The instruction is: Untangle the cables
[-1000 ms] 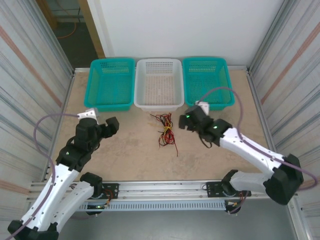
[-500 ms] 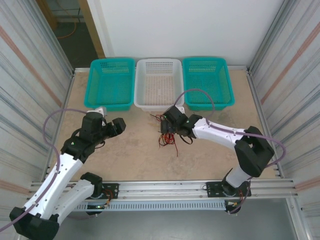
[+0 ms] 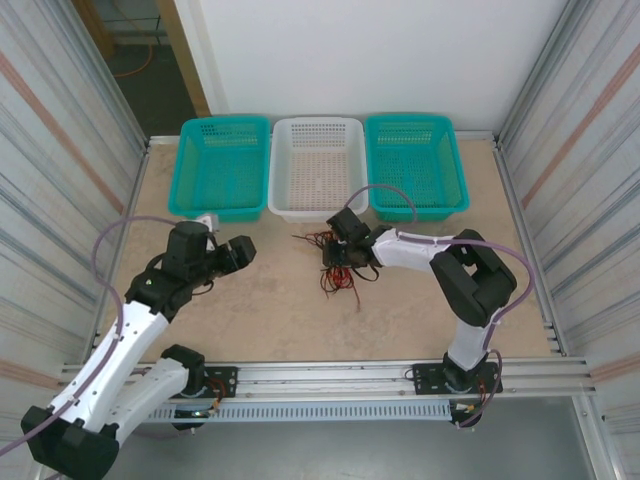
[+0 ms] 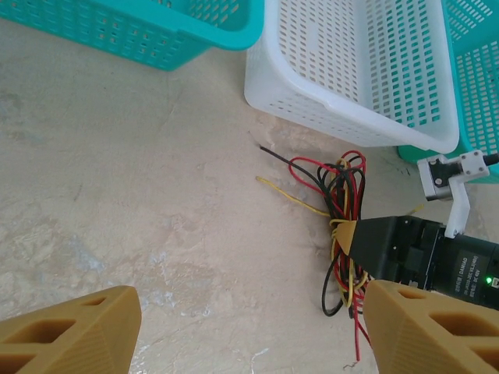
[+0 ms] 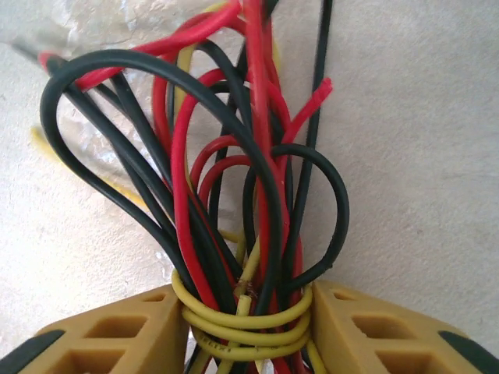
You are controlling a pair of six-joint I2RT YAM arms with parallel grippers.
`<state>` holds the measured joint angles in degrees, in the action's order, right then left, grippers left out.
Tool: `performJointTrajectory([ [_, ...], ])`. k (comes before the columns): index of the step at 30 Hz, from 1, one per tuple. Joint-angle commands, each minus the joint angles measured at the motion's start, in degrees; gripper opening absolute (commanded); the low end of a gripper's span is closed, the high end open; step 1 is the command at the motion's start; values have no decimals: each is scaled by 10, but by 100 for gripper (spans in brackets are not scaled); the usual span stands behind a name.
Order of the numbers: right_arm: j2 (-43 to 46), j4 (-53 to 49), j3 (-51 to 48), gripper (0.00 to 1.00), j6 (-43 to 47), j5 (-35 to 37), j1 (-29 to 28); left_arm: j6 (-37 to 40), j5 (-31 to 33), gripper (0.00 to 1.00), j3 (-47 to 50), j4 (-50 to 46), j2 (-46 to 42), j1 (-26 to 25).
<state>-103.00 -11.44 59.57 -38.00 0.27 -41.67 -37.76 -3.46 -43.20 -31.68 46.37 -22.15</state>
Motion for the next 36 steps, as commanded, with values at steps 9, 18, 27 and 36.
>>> performJointTrajectory([
  [9,122,-33,-15,19,121,-57,-35,112,-73,99,-85,13,54,-1],
  [18,230,-168,105,20,213,-167,-70,145,-261,99,-131,77,78,57],
  [27,229,-267,233,25,250,-272,-90,122,-481,99,-111,199,45,75],
  [36,207,-278,284,24,265,-274,-125,127,-543,99,-108,200,84,56],
])
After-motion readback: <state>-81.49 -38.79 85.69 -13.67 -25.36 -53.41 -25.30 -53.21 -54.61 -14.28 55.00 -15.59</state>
